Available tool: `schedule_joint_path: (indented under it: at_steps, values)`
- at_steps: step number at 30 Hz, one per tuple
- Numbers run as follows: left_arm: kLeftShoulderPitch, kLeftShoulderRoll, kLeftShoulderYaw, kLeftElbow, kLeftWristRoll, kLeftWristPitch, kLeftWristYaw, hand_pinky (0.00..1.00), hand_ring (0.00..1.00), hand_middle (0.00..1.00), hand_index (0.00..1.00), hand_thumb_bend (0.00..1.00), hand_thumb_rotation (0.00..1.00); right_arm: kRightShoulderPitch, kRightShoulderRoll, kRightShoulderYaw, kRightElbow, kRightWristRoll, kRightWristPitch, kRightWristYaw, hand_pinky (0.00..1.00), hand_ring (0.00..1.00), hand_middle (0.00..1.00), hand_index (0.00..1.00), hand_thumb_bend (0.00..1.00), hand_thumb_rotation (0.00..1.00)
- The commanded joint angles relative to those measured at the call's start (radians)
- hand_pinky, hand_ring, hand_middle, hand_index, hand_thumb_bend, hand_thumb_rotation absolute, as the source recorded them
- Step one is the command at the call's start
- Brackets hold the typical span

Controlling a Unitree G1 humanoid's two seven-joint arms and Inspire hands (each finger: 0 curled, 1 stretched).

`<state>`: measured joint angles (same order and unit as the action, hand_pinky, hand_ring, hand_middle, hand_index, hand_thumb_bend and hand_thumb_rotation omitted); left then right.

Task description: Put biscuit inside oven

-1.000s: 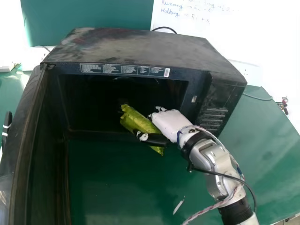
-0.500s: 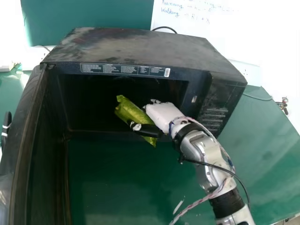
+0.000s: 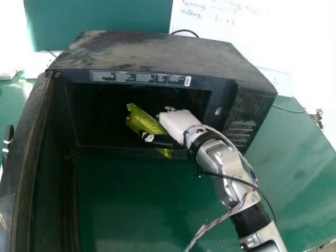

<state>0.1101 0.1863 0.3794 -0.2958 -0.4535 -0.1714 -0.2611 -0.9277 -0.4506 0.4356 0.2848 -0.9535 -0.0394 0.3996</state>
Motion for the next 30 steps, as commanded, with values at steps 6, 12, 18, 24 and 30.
schedule_joint_path:
  at_steps: [6, 12, 18, 24, 30]
  values:
    - [0.017, -0.001, -0.001, -0.010, 0.001, 0.000, -0.001, 1.00, 1.00, 0.99, 1.00, 0.99, 0.97, -0.055, 0.016, 0.018, 0.057, -0.001, -0.020, -0.039, 0.16, 0.25, 0.47, 0.49, 0.53, 0.00]
    - [0.018, -0.003, 0.000, -0.011, -0.004, 0.000, -0.002, 1.00, 1.00, 0.99, 1.00, 1.00, 0.96, -0.080, 0.029, 0.028, 0.106, 0.003, -0.022, -0.058, 0.22, 0.31, 0.42, 0.53, 0.52, 0.00]
    - [0.020, -0.003, -0.001, -0.012, -0.006, -0.003, -0.006, 1.00, 1.00, 0.99, 1.00, 0.99, 0.97, -0.113, 0.054, 0.042, 0.181, 0.000, -0.010, -0.096, 0.28, 0.37, 0.43, 0.54, 0.52, 0.01]
    - [0.032, -0.010, -0.005, -0.035, -0.004, 0.007, 0.007, 1.00, 1.00, 0.99, 1.00, 0.99, 0.96, -0.154, 0.072, 0.053, 0.251, 0.002, -0.002, -0.103, 0.28, 0.38, 0.44, 0.54, 0.52, 0.01]
    - [0.040, -0.010, -0.003, -0.042, -0.006, 0.008, 0.004, 1.00, 1.00, 0.99, 1.00, 1.00, 0.96, -0.194, 0.083, 0.071, 0.318, 0.000, -0.009, -0.136, 0.27, 0.36, 0.44, 0.55, 0.52, 0.01]
